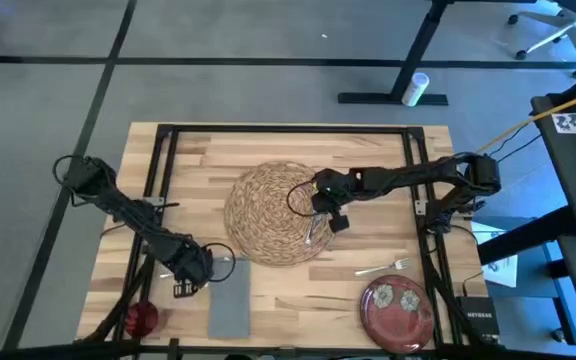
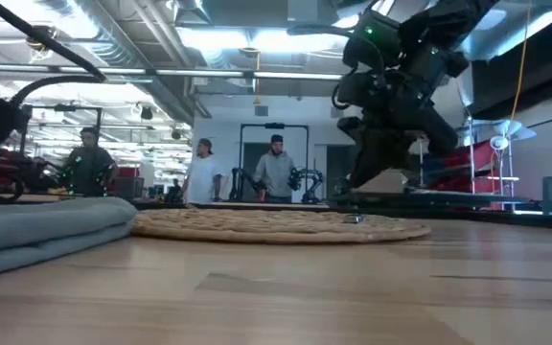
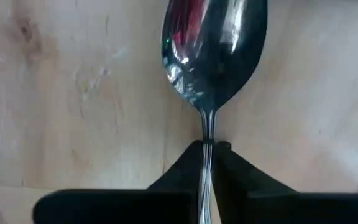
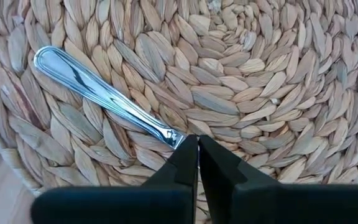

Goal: Set table place
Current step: Put the silver spoon to the right of the silver table knife on the brown placemat, then adjust the brown placemat

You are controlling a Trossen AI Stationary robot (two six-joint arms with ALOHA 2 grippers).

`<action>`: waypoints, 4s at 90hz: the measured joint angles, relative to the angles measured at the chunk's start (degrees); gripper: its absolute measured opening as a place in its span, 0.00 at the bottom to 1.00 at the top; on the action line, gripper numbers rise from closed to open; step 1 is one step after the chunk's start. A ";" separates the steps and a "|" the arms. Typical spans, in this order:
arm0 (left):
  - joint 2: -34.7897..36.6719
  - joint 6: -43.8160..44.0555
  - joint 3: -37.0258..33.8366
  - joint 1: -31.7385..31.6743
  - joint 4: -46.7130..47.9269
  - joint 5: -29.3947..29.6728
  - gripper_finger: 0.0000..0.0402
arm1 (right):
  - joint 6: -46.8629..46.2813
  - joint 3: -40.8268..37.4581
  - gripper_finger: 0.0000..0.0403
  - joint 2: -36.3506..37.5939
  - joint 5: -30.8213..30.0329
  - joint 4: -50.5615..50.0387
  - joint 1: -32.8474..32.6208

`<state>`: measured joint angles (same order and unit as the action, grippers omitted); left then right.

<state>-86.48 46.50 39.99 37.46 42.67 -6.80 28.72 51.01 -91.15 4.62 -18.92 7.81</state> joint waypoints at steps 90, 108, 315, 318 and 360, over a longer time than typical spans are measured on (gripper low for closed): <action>8.03 5.14 5.38 -23.01 -42.29 6.46 0.00 | -1.25 5.34 0.00 24.35 -11.49 -19.46 0.09; 3.28 4.05 5.38 -29.57 -55.57 7.65 0.00 | -1.41 5.28 0.00 25.35 -12.90 -20.81 0.07; -35.26 -0.85 38.89 -40.20 -52.11 9.22 0.19 | -1.87 5.28 0.00 25.33 -13.18 -22.42 0.04; -35.26 -1.30 38.88 -40.20 -52.09 9.21 0.20 | -1.87 5.28 0.00 25.33 -13.17 -22.68 0.04; -27.57 -23.52 38.86 -40.35 -33.73 8.66 0.04 | -2.95 5.28 0.00 25.33 -13.16 -27.82 0.02</action>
<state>-114.05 22.98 78.85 -2.90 8.94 1.86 25.76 56.29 -65.82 -8.54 -46.74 7.84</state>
